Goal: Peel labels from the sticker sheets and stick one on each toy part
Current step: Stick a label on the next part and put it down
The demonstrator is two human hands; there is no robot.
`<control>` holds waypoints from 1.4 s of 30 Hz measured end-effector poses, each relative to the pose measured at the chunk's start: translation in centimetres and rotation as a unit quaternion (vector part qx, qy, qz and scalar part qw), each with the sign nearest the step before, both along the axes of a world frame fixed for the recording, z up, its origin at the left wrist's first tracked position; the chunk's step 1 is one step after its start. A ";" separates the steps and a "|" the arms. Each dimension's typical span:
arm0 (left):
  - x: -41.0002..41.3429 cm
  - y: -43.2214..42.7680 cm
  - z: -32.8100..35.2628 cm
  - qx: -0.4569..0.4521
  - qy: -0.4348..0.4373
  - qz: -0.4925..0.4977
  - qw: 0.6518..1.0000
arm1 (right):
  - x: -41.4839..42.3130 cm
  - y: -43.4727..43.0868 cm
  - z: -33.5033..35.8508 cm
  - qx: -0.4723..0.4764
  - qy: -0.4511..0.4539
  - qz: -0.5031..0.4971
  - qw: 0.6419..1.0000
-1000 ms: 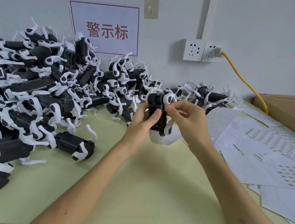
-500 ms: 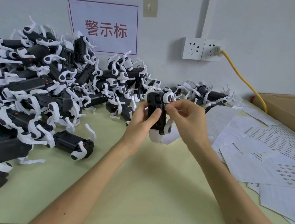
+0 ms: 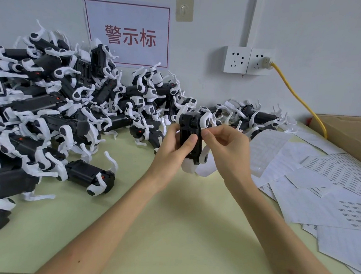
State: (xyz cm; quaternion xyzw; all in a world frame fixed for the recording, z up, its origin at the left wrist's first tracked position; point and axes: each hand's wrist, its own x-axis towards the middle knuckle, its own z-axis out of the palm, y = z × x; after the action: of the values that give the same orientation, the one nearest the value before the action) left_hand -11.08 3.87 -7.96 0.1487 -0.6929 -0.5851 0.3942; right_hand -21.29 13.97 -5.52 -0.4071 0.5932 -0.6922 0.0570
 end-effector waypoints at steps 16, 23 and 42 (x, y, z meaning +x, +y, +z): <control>0.4 0.1 0.4 0.025 0.022 -0.029 0.999 | -0.2 0.5 0.5 0.062 -0.195 0.057 0.977; 0.8 0.5 1.2 0.165 0.047 -0.162 0.972 | 0.1 0.6 0.9 0.032 -0.215 0.181 0.959; 1.3 0.8 1.3 0.215 0.048 -0.243 0.945 | -0.2 0.2 0.3 -0.046 -0.134 0.243 0.960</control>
State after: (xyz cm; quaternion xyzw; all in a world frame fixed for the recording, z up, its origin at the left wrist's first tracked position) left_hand -9.78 4.65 -6.65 0.0288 -0.5462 -0.8043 0.2321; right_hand -21.47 14.13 -5.21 -0.4444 0.4309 -0.7325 0.2834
